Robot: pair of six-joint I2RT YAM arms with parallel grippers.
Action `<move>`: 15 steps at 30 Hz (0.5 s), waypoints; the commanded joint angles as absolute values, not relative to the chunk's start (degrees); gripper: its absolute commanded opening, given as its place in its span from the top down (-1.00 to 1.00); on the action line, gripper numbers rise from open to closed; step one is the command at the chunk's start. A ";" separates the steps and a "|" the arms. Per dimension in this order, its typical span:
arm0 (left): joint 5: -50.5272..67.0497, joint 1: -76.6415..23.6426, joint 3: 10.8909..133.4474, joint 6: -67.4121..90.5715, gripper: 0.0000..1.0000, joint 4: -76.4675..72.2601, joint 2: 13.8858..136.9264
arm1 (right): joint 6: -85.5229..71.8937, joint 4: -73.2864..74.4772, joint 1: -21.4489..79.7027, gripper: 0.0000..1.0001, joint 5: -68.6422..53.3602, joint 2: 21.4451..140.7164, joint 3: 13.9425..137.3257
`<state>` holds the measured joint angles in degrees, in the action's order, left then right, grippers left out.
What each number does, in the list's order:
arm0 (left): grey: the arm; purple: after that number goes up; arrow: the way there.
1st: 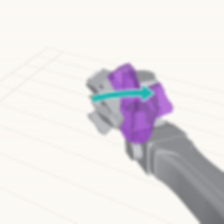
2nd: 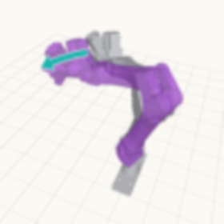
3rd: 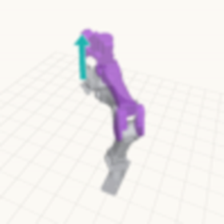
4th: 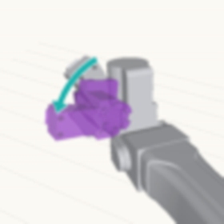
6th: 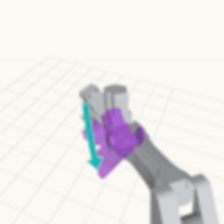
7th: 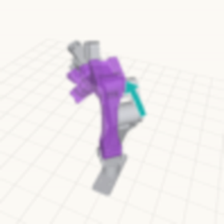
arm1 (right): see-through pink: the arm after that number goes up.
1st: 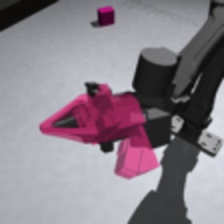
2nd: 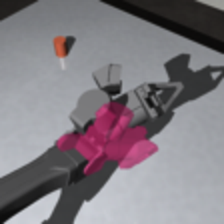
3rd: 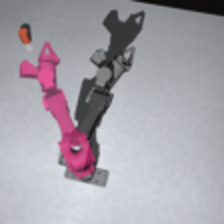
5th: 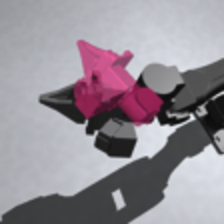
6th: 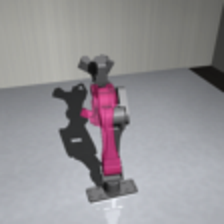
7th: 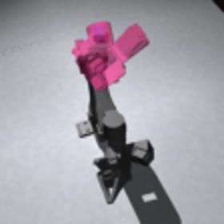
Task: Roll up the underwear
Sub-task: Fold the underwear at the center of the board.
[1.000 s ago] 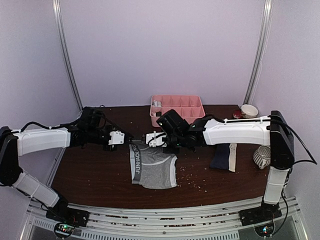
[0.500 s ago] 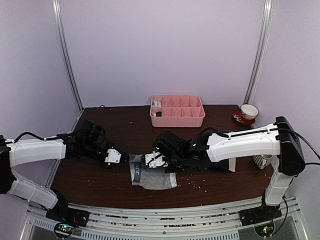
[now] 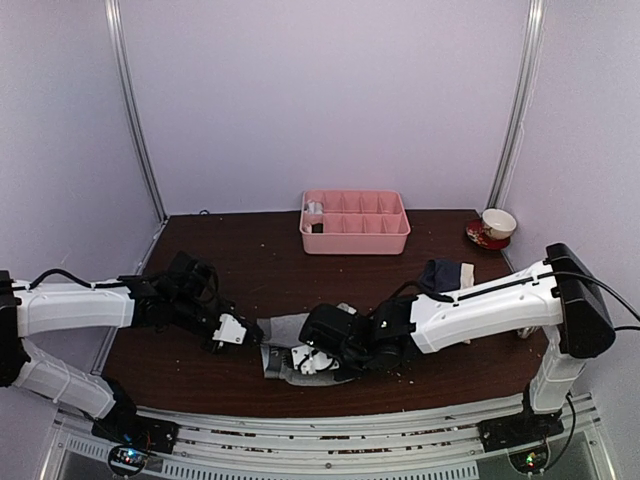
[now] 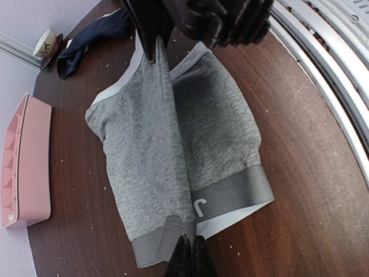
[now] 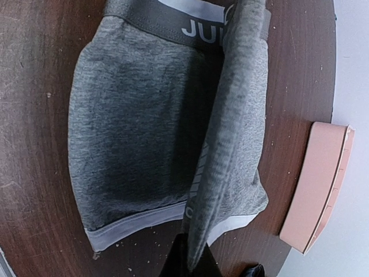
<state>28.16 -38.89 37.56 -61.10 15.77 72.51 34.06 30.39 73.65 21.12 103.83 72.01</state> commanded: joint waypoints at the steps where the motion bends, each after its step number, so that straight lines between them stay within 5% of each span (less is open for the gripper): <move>1: 28.18 -40.56 36.09 -59.29 1.00 16.90 71.05 | 32.05 32.38 74.76 1.00 23.38 103.92 71.08; 11: 28.95 -42.80 34.73 -59.54 0.88 19.61 70.55 | 30.97 32.69 76.39 1.00 23.63 104.58 68.97; 15: 31.61 -42.80 34.54 -60.70 0.48 21.94 69.67 | 30.25 31.74 77.31 1.00 24.23 105.12 67.04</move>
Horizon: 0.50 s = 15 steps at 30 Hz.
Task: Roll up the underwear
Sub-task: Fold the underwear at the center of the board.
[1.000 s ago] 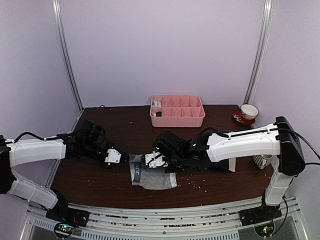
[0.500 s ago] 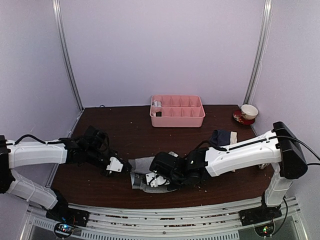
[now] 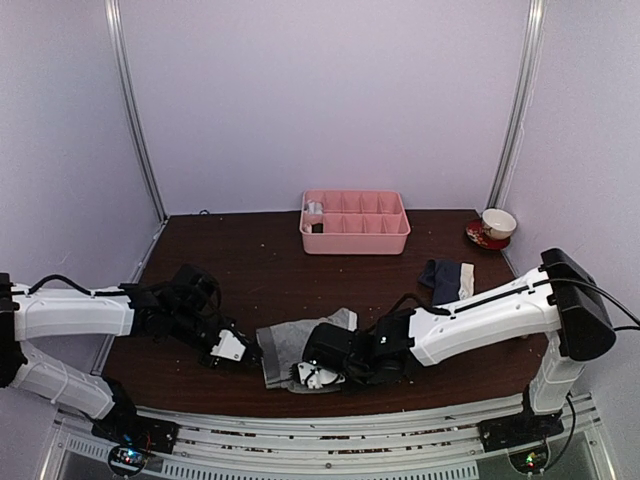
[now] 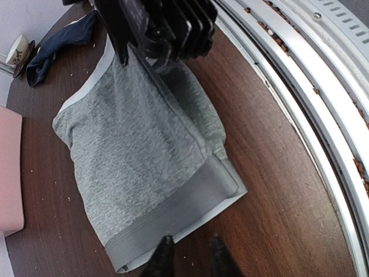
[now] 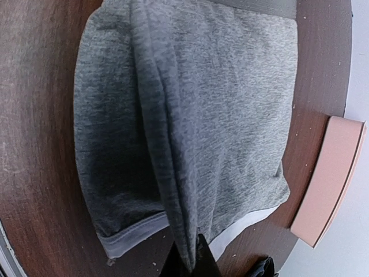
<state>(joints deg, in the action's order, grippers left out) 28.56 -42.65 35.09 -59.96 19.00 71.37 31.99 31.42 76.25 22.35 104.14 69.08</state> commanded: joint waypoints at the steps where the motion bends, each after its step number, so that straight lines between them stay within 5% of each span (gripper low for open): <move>1: 32.47 -42.80 34.62 -60.88 0.34 22.53 69.48 | 30.16 31.60 77.43 1.00 24.32 105.24 66.61; 4: 33.99 -42.85 34.93 -61.38 -0.02 23.69 69.17 | 29.66 31.66 77.84 1.00 24.84 105.63 65.93; 10: 30.44 -42.80 36.60 -53.76 -0.04 17.12 71.41 | 28.60 32.58 80.05 0.93 25.36 106.38 65.79; 15: 29.26 -42.83 40.70 -47.37 -0.01 13.73 76.36 | 27.35 34.49 81.63 0.36 26.27 107.09 65.85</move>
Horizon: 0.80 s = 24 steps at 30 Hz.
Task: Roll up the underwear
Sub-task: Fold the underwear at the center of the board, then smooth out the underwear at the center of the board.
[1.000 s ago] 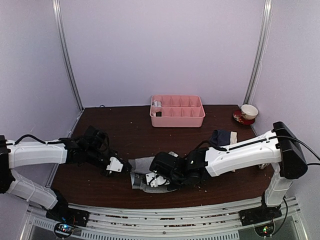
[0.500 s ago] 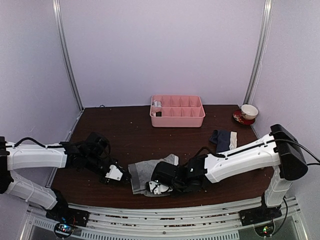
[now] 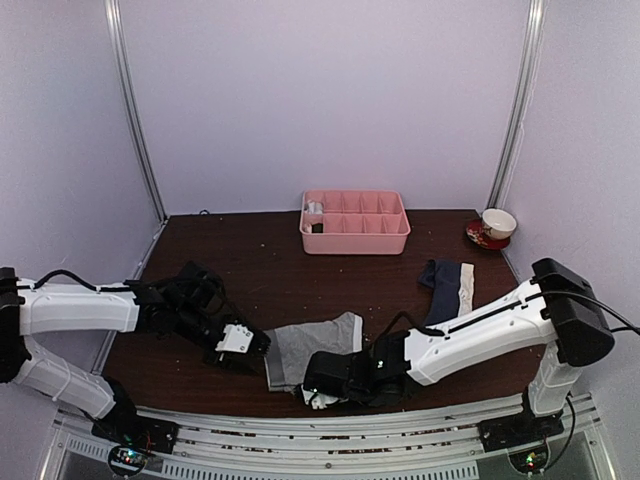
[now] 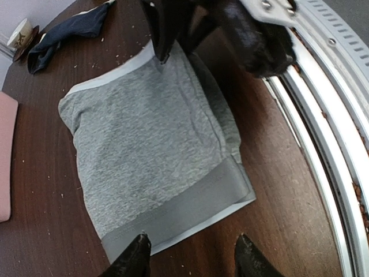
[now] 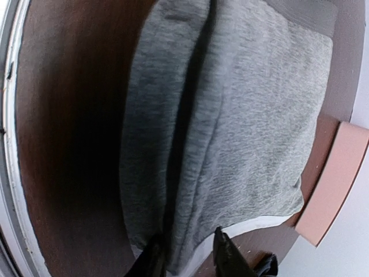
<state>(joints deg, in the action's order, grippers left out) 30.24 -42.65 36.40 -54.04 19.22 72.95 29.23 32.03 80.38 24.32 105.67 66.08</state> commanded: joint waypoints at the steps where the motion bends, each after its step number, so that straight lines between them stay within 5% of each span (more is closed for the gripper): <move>1: 29.18 -42.81 41.51 -46.62 0.01 13.27 77.24 | 26.81 35.17 81.96 0.19 26.21 106.88 66.10; 4: 28.10 -42.80 43.51 -44.62 0.02 11.73 79.30 | 24.83 37.21 82.23 -0.30 24.17 104.46 67.25; 10: 23.79 -42.73 46.14 -39.97 0.26 7.13 82.59 | 20.10 29.42 78.58 -0.53 18.91 93.86 65.26; 16: 20.73 -42.76 47.47 -37.15 0.49 4.67 88.48 | 9.83 18.93 64.59 -0.34 15.22 92.32 64.64; 21: 22.59 -42.72 48.22 -37.27 0.61 4.45 91.12 | 1.26 14.95 56.43 0.22 11.86 99.08 69.28; 24: 21.66 -42.73 48.25 -36.98 0.71 3.54 92.22 | -1.39 14.27 55.20 0.38 12.49 103.54 72.53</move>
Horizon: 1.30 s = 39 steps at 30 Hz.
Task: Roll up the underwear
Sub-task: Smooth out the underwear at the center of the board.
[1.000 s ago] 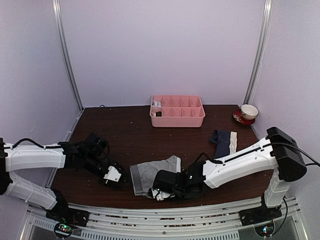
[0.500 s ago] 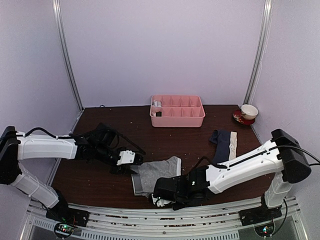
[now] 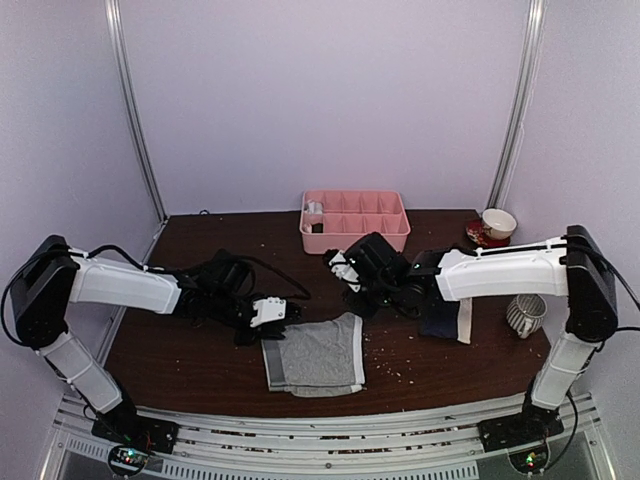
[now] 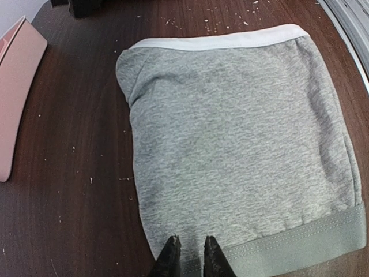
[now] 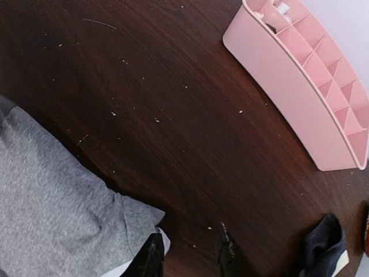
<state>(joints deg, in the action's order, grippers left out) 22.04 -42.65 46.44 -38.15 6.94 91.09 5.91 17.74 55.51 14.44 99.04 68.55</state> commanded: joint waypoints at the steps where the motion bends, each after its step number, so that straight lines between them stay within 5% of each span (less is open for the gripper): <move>1: 21.10 -42.68 48.25 -36.81 0.74 3.02 92.56 | -1.79 13.86 54.88 0.38 12.14 104.74 73.28; 16: 13.83 -42.21 53.51 -35.08 0.94 9.01 102.48 | -8.76 14.11 51.69 0.48 8.32 111.97 72.49; 29: 11.37 -42.19 51.77 -34.17 0.93 12.80 100.70 | -11.11 17.66 51.56 0.65 20.44 114.20 68.13; 35: 10.67 -42.13 51.14 -34.10 0.87 13.62 100.02 | -11.16 18.68 51.57 0.67 23.59 115.55 68.13; 39: 11.36 -42.18 51.88 -33.90 0.62 13.36 98.36 | -10.90 18.22 51.54 0.67 25.30 112.47 69.14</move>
<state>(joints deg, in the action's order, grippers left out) 11.84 -42.48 52.18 -34.59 10.96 100.42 -10.52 16.64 51.72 21.30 113.73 68.95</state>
